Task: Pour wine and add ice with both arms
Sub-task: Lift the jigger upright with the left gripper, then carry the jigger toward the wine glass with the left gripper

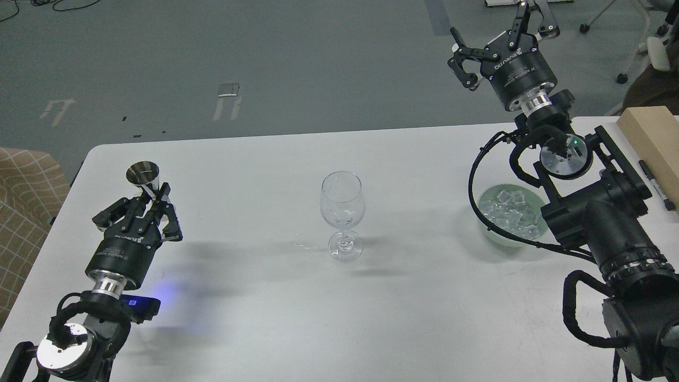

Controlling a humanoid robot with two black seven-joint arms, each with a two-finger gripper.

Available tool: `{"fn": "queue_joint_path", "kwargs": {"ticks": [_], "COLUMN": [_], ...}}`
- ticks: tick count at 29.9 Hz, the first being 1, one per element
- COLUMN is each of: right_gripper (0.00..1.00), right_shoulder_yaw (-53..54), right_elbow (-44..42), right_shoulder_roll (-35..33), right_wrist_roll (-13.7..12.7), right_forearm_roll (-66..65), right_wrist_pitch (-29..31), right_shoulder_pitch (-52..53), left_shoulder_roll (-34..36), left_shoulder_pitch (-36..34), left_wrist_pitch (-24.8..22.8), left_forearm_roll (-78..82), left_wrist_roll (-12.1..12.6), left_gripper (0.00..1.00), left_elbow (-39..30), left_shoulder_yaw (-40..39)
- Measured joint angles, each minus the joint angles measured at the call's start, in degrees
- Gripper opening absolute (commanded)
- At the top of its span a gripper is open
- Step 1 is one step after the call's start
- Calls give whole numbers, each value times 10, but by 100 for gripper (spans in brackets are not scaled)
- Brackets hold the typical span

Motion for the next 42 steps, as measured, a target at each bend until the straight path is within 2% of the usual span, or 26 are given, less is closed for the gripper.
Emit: {"fn": "queue_joint_path", "kwargs": {"ticks": [17, 33, 42], "right_gripper": [100, 100, 100], "right_shoulder_yaw": [0, 0, 0], "right_elbow": [0, 0, 0], "right_shoulder_roll": [0, 0, 0], "right_wrist_roll": [0, 0, 2], "right_forearm_roll": [0, 0, 2], "right_wrist_pitch": [0, 0, 0], "right_shoulder_pitch": [0, -8, -13], "left_shoulder_roll": [31, 9, 0], "left_shoulder_pitch": [-47, -68, -67], "left_wrist_pitch": [38, 92, 103], "left_forearm_roll": [16, 16, 16], "left_wrist_roll": [4, 9, 10], "left_gripper": [21, 21, 21], "left_elbow": [-55, -93, -110], "left_shoulder_yaw": [73, 122, 146]}}
